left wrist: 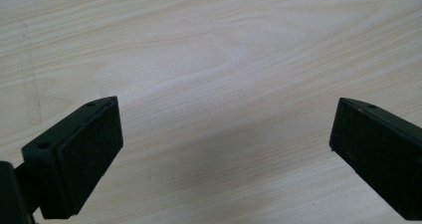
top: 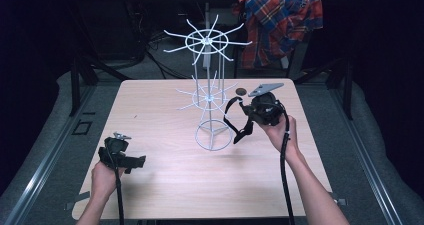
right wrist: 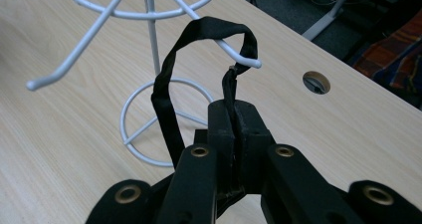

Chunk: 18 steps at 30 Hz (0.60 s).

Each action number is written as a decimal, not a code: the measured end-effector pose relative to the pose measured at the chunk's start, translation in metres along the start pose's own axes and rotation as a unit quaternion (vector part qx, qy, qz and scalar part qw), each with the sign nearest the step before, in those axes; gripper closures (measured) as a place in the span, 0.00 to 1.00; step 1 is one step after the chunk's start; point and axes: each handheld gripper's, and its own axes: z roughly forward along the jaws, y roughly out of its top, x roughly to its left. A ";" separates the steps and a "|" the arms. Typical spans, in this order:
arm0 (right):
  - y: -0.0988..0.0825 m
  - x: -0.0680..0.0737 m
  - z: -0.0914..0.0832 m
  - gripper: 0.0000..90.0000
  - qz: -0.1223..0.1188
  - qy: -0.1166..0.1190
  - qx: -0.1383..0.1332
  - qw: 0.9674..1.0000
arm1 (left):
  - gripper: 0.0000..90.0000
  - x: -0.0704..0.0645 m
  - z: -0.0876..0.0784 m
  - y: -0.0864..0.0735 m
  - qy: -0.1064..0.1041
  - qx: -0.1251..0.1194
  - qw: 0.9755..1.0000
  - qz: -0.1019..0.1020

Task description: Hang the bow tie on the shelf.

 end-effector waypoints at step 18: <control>-0.008 0.005 0.011 0.96 -0.003 0.016 0.002 1.000 | 0.00 0.001 0.002 0.000 -0.001 0.002 1.000 -0.001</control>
